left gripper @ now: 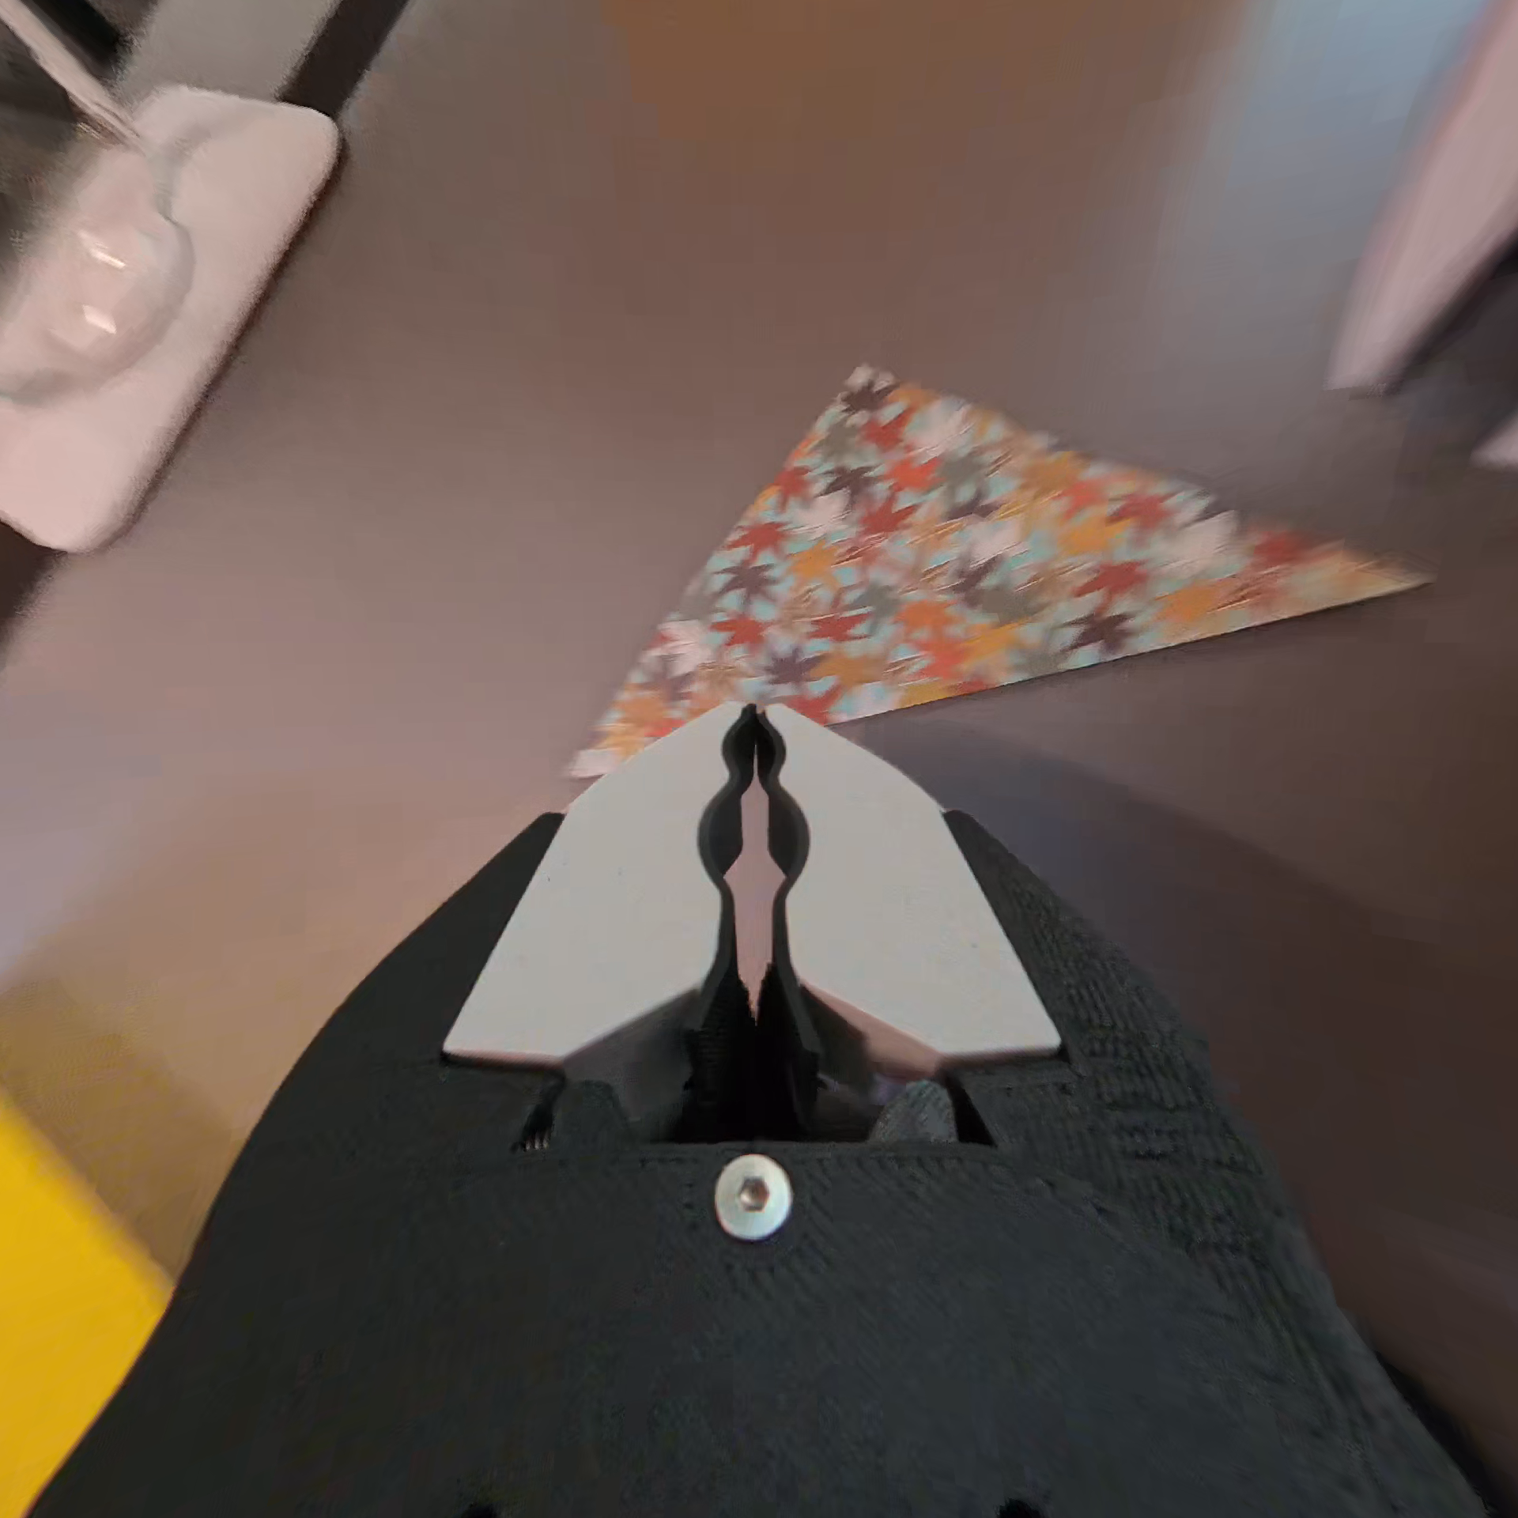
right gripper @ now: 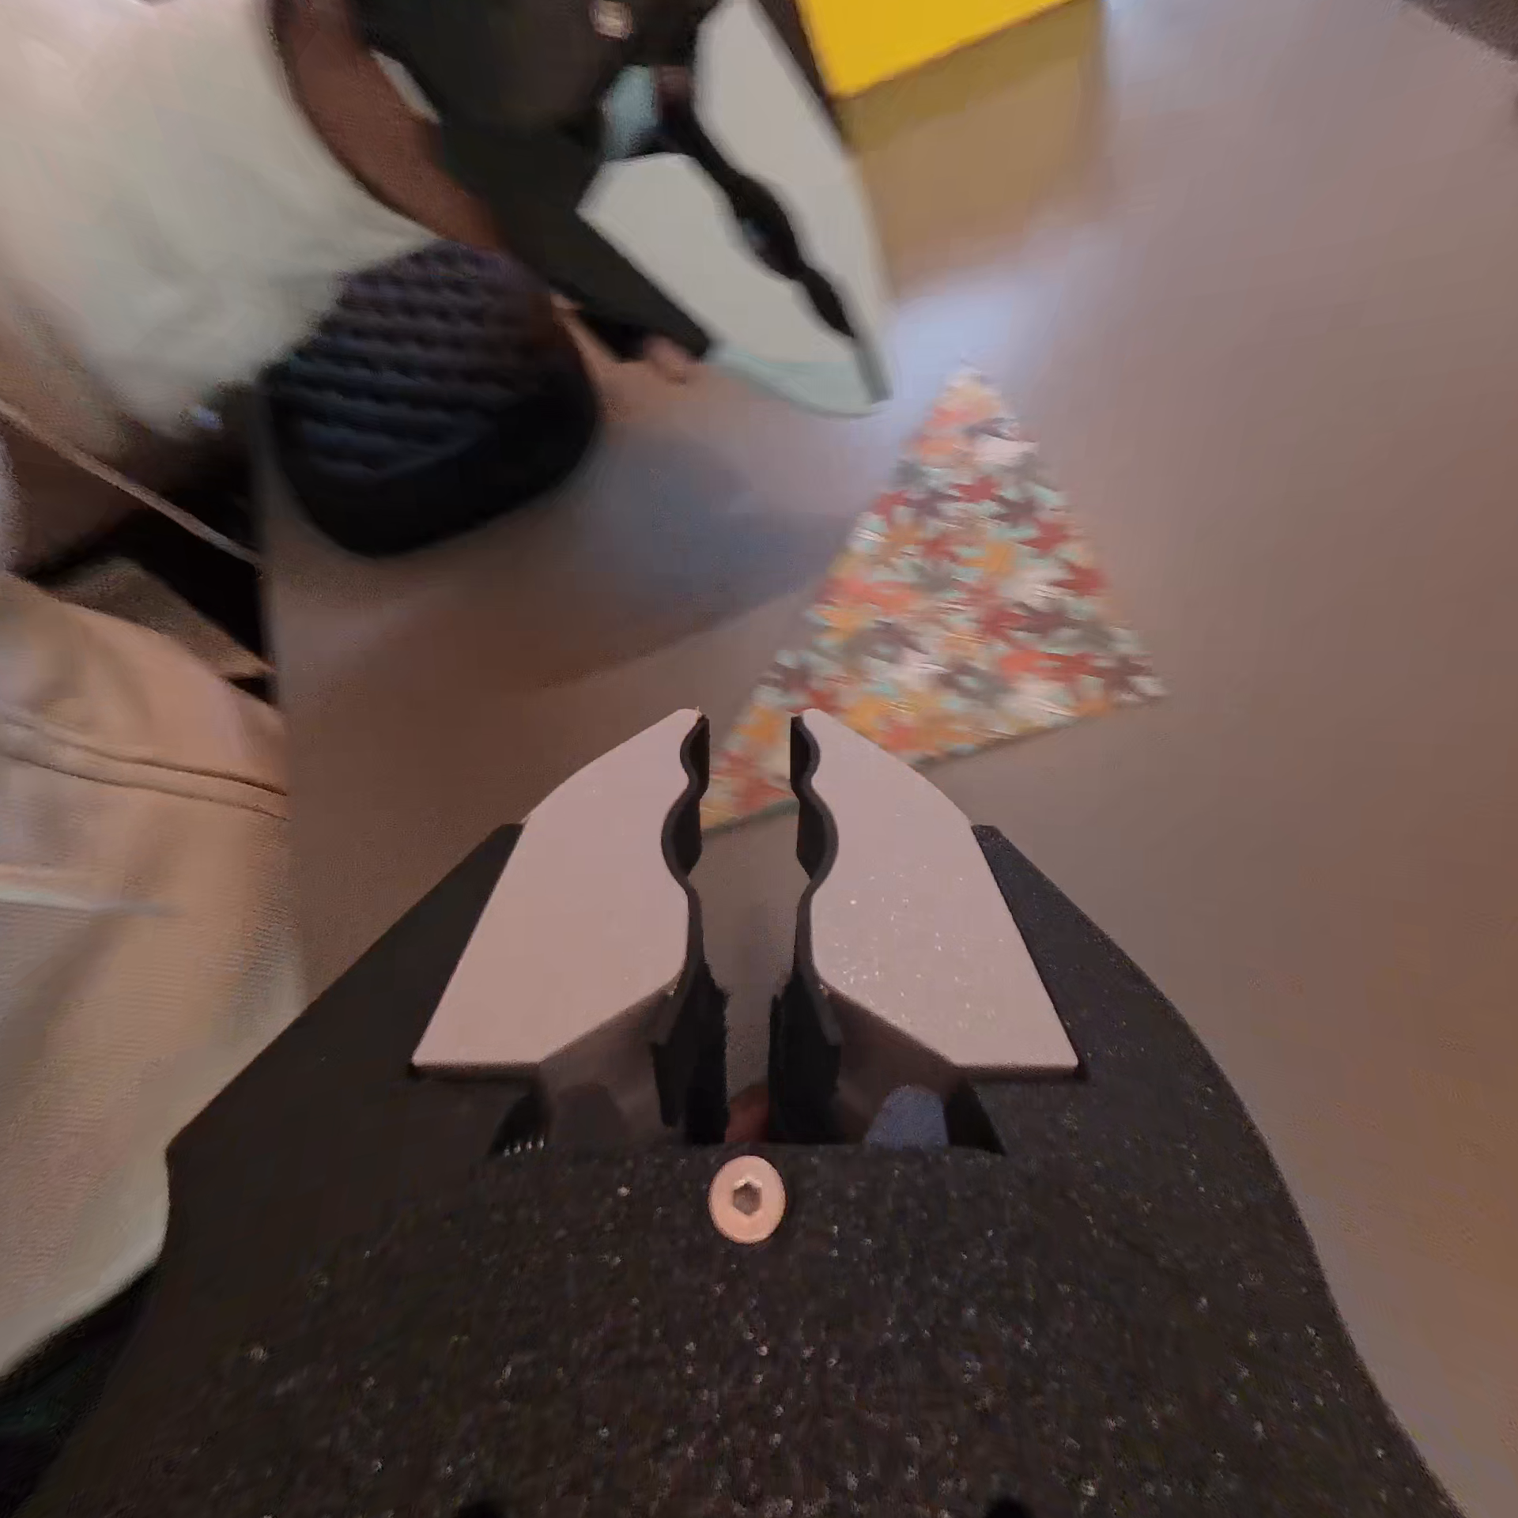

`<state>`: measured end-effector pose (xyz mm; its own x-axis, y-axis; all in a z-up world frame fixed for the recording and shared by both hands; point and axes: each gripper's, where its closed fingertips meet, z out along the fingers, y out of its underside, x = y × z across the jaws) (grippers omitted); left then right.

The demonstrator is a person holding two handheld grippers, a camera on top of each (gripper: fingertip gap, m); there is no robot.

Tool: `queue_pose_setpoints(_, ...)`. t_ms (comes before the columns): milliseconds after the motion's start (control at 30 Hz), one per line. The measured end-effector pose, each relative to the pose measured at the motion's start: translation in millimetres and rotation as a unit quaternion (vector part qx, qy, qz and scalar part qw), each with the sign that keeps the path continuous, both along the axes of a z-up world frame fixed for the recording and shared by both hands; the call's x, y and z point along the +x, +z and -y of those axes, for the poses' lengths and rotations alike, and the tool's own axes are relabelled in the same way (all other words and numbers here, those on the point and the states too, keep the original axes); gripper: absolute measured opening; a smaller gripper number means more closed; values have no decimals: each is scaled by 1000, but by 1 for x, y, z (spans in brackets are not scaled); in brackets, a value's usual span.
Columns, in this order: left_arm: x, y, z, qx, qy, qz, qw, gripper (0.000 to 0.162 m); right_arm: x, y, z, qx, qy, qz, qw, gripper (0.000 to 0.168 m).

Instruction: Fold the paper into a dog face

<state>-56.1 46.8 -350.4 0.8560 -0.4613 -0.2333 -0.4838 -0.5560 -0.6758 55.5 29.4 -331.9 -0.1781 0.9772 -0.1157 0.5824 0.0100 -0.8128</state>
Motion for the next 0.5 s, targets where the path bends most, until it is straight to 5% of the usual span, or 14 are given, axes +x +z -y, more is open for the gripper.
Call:
queue_pose_setpoints(267,7,-34,-20,-63,37,18,997,0,-10,-49,-17,102,24,106,989,15)
queue_pose_setpoints(500,0,-28,-38,-49,-63,-65,995,0,-41,-41,76,27,89,86,992,20)
